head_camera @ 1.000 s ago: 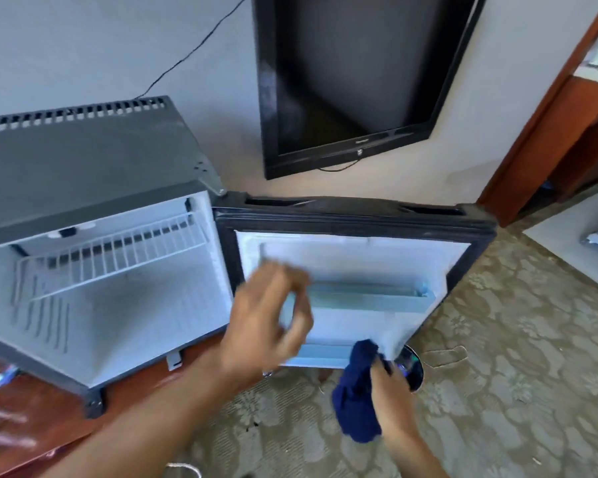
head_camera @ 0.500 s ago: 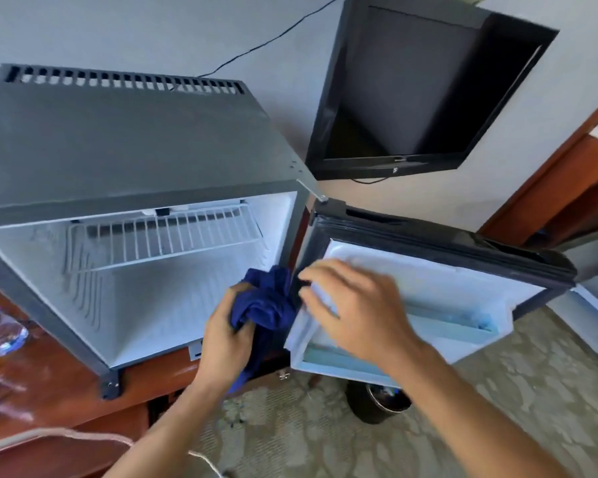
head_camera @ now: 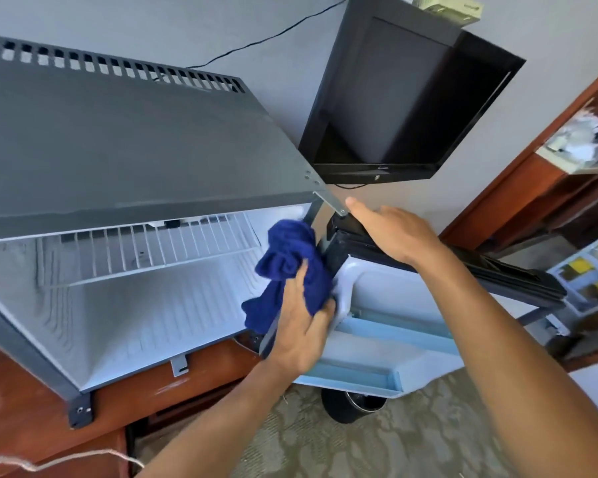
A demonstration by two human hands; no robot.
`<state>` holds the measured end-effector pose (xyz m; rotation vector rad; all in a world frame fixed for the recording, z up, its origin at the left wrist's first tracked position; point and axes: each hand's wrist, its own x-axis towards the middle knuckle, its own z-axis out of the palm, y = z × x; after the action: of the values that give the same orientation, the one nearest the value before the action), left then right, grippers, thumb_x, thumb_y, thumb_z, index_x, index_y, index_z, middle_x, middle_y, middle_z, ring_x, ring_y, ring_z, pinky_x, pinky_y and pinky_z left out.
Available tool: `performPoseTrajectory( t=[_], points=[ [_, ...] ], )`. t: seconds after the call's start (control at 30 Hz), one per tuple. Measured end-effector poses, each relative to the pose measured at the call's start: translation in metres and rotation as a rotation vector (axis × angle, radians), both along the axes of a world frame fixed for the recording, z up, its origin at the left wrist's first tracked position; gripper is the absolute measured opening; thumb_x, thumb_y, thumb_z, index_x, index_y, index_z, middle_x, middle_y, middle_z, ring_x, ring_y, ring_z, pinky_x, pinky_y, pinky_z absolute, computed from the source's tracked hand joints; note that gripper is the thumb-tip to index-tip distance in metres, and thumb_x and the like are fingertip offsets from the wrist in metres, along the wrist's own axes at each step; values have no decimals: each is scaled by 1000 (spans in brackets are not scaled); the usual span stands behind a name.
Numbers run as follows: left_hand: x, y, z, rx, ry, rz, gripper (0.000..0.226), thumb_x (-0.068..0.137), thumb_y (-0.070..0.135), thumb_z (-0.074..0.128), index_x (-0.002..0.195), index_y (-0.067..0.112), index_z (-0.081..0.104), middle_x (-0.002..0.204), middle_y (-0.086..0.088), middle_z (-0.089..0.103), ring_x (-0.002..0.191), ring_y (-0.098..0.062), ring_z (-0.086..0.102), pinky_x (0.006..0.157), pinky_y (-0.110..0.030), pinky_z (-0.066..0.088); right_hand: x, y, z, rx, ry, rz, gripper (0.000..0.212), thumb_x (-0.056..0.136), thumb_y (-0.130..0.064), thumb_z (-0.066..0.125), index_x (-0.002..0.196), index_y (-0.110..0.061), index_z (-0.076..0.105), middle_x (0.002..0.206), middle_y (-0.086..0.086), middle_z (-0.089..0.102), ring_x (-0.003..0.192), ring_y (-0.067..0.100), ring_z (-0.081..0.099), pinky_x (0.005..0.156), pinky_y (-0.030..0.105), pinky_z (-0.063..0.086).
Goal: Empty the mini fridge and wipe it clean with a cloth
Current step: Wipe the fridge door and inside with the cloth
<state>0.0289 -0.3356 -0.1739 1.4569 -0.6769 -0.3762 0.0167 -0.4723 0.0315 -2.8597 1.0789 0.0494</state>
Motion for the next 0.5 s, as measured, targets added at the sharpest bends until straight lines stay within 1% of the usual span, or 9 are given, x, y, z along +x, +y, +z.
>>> performPoseTrajectory(
  t=[0.07, 0.1, 0.17, 0.23, 0.3, 0.37, 0.4, 0.43, 0.5],
  points=[
    [1, -5, -39, 56, 10, 50, 63, 95, 53, 50, 153, 36, 34, 150, 9, 43, 143, -4, 36, 123, -33, 27, -1, 1, -4, -11, 3, -8, 89, 94, -78, 9, 116, -13, 67, 123, 17, 64, 101, 35, 55, 85, 43, 39],
    [1, -5, -56, 90, 21, 56, 61, 96, 56, 50, 151, 34, 36, 147, 8, 45, 141, -3, 38, 121, -30, 28, -1, 2, -5, -10, -4, -12, 89, 94, -77, 9, 116, -13, 67, 121, 17, 64, 101, 35, 55, 85, 44, 38],
    [-2, 2, -91, 164, 99, 34, 65, 93, 64, 47, 149, 37, 31, 146, 8, 43, 138, -5, 39, 117, -24, 27, -2, 5, -5, 2, -22, -26, 87, 95, -75, 8, 114, -13, 66, 115, 16, 62, 101, 36, 55, 87, 45, 40],
    [-6, 14, -125, 273, 241, -11, 80, 84, 74, 43, 152, 37, 25, 149, 7, 36, 142, -13, 34, 118, -27, 24, -4, 7, -7, 13, -39, -36, 85, 97, -73, 8, 112, -13, 66, 106, 13, 58, 99, 35, 54, 86, 45, 40],
    [-8, 18, -148, 377, 408, -35, 84, 79, 76, 41, 151, 35, 29, 152, 4, 33, 141, -15, 32, 118, -29, 26, -5, 10, -9, 24, -54, -45, 83, 98, -70, 8, 108, -13, 67, 103, 12, 58, 98, 35, 55, 88, 46, 41],
    [-8, 13, -145, 338, 600, 36, 80, 76, 67, 48, 142, 22, 43, 144, -3, 41, 129, -15, 38, 106, -24, 34, -5, 12, -10, 29, -75, -45, 80, 100, -67, 9, 105, -12, 66, 103, 13, 60, 97, 34, 55, 87, 45, 41],
    [-7, 10, -137, 290, 659, 81, 74, 76, 63, 52, 136, 20, 47, 137, 0, 44, 126, -16, 38, 104, -26, 33, -4, 13, -11, 30, -75, -48, 78, 101, -66, 9, 104, -12, 66, 102, 13, 59, 96, 33, 55, 86, 45, 40],
    [-7, 9, -126, 261, 665, 94, 69, 82, 60, 54, 139, 21, 47, 133, 7, 42, 129, -16, 37, 107, -29, 30, -4, 14, -10, 30, -73, -56, 77, 101, -65, 10, 105, -12, 66, 102, 13, 59, 95, 33, 54, 85, 44, 39],
    [-12, 16, -102, 197, 592, 55, 61, 99, 54, 47, 153, 28, 33, 135, 20, 32, 134, -6, 30, 110, -28, 21, -5, 15, -8, 38, -65, -55, 75, 101, -65, 11, 106, -13, 65, 102, 12, 57, 93, 32, 52, 83, 43, 37]
  ],
)
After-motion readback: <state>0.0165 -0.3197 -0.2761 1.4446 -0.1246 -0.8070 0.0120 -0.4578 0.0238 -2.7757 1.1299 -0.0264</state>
